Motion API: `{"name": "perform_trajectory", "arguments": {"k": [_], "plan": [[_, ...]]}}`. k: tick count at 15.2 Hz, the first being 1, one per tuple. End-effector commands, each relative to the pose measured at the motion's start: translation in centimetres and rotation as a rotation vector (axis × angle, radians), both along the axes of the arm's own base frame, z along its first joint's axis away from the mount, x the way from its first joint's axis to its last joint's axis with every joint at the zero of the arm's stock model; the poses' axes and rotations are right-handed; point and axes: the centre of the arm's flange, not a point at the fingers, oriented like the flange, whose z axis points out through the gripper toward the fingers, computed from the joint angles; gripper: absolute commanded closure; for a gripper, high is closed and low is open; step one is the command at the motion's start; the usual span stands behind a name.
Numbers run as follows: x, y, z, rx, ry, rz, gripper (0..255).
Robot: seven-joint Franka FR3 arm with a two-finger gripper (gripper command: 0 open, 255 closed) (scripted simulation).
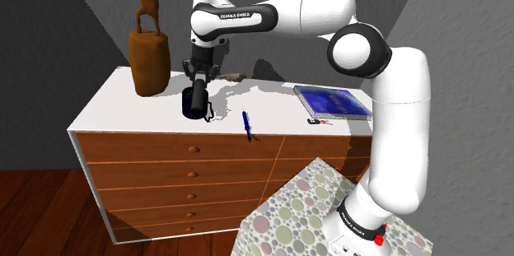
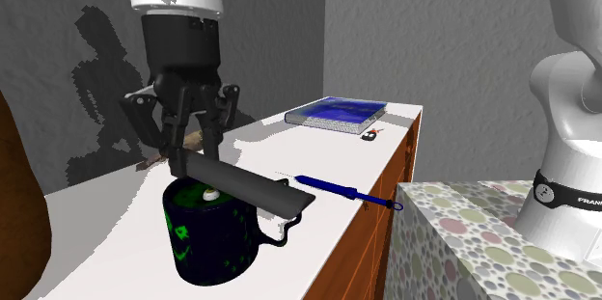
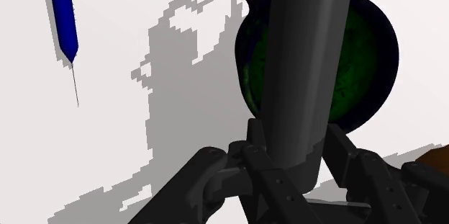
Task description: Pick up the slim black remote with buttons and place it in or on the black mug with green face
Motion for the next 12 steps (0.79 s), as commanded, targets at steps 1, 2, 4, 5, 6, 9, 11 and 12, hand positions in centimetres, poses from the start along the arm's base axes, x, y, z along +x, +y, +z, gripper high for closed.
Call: {"name": "perform_trajectory", "arguments": {"k": [1,2,4,5,6,9,11,12], "plan": [[0.0,0.0,-0.1,0.000,0.000,0.000,255],[0.0,0.0,-0.1,0.000,0.000,0.000,255],[0.0,0.0,-0.1,0.000,0.000,0.000,255],[0.0,0.0,-0.1,0.000,0.000,0.000,255],[0.0,0.0,-0.1,0.000,0.000,0.000,0],[0.0,0.0,-0.1,0.000,0.000,0.000,0],[0.0,0.0,-0.1,0.000,0.000,0.000,0],[0.0,0.0,1.2,0.000,0.000,0.000,0]]}}
